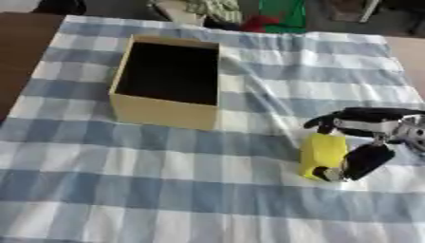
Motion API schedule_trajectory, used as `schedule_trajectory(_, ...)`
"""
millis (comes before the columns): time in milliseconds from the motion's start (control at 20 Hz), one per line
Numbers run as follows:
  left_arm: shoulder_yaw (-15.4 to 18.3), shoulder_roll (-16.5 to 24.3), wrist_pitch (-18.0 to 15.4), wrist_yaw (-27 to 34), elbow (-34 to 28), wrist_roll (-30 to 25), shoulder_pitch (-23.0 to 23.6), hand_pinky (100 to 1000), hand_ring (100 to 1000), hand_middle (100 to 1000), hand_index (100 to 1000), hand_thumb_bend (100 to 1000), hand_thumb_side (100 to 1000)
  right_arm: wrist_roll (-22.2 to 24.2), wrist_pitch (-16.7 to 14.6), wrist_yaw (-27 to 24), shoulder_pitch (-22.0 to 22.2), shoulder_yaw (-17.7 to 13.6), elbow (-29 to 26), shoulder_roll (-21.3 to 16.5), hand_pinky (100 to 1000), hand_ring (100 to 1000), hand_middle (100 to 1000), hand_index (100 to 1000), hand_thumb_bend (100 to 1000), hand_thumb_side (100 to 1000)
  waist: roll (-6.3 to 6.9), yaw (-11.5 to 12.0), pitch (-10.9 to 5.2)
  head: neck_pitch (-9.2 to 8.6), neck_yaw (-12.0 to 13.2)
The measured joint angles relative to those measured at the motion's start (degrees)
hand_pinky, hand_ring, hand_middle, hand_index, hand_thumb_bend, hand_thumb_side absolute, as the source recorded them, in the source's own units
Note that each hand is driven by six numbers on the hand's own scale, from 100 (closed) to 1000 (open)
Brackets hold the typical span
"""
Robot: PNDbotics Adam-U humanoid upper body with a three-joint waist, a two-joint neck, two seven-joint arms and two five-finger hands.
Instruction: Pick up objects on the table and place them in the box.
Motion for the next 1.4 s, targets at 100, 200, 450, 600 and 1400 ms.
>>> schedule_trajectory(100, 0.0, 0.0, 0.0, 0.0, 0.0, 0.0, 0.0, 940, 612, 590, 631, 197, 655, -1.2, 0.7, 0.1, -0.3, 0.0, 0.0, 0.3, 815, 771, 648, 894, 210, 230, 0.00, 0.0, 0.00, 0.00, 0.0)
schedule_trajectory(200, 0.0, 0.0, 0.1, 0.0, 0.0, -0.1, 0.0, 940, 612, 590, 631, 197, 655, -2.7, 1.1, 0.0, -0.4, -0.1, 0.0, 0.3, 799, 754, 625, 875, 154, 152, 0.00, -0.1, 0.00, 0.00, 0.0)
schedule_trajectory(450, 0.0, 0.0, 0.1, 0.0, 0.0, -0.1, 0.0, 941, 611, 590, 630, 194, 655, -5.7, 0.6, -1.6, -1.2, -0.7, 0.0, 0.3, 763, 711, 582, 825, 100, 100, 0.00, -0.3, -0.03, 0.07, 0.1)
schedule_trajectory(600, 0.0, 0.0, 0.1, 0.0, 0.0, -0.1, 0.0, 940, 611, 590, 630, 190, 651, -6.8, -0.2, -2.6, -1.3, -1.5, 0.0, 0.2, 744, 689, 561, 804, 100, 100, -0.01, -0.4, -0.06, 0.16, 0.1)
schedule_trajectory(1400, -0.5, 0.0, 0.0, 0.5, 0.0, -0.6, 0.0, 938, 607, 588, 626, 192, 642, -8.3, -1.5, -7.8, -16.0, -5.4, 0.0, -0.9, 746, 649, 532, 792, 100, 100, -0.08, 1.0, -1.03, 0.60, -1.1)
